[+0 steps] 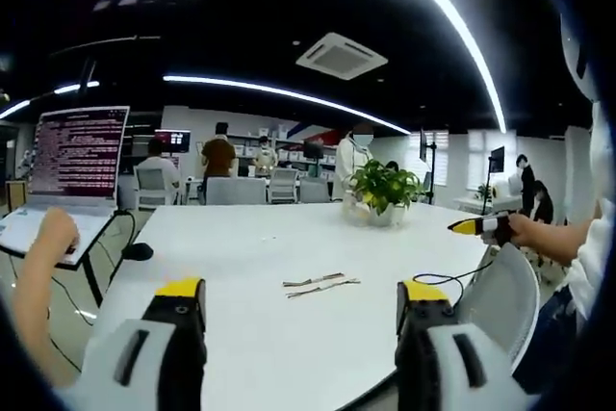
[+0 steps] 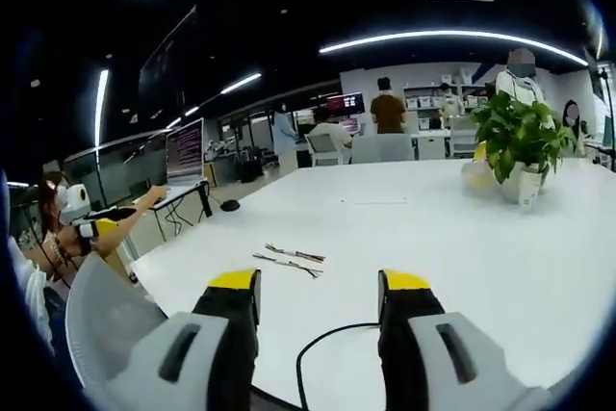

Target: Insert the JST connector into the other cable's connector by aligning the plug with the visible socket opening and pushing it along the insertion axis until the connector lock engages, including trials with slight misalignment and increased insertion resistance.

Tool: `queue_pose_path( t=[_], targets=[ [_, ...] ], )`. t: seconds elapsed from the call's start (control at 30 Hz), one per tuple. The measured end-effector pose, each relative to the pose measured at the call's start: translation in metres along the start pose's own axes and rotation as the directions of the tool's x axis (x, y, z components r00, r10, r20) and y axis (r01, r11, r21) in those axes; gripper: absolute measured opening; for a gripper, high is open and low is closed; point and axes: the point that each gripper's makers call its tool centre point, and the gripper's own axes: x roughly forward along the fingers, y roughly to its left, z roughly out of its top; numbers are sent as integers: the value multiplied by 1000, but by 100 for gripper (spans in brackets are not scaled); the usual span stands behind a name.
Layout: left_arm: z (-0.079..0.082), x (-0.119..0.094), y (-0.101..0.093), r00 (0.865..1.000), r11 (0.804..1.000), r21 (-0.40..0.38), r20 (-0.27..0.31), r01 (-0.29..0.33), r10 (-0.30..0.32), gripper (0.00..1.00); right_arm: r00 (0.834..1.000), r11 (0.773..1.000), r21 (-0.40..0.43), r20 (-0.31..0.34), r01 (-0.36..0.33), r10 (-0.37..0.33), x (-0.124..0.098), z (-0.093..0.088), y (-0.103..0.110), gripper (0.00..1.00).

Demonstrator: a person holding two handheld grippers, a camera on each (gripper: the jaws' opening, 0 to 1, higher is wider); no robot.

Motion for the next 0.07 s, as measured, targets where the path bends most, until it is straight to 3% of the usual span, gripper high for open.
queue_pose_path(
  t=[0.07],
  targets=[
    [-3, -1, 1, 1000, 1000, -5, -5, 0, 0, 80, 1000, 1000, 1, 0, 0, 0, 0, 0, 1, 46]
  ],
)
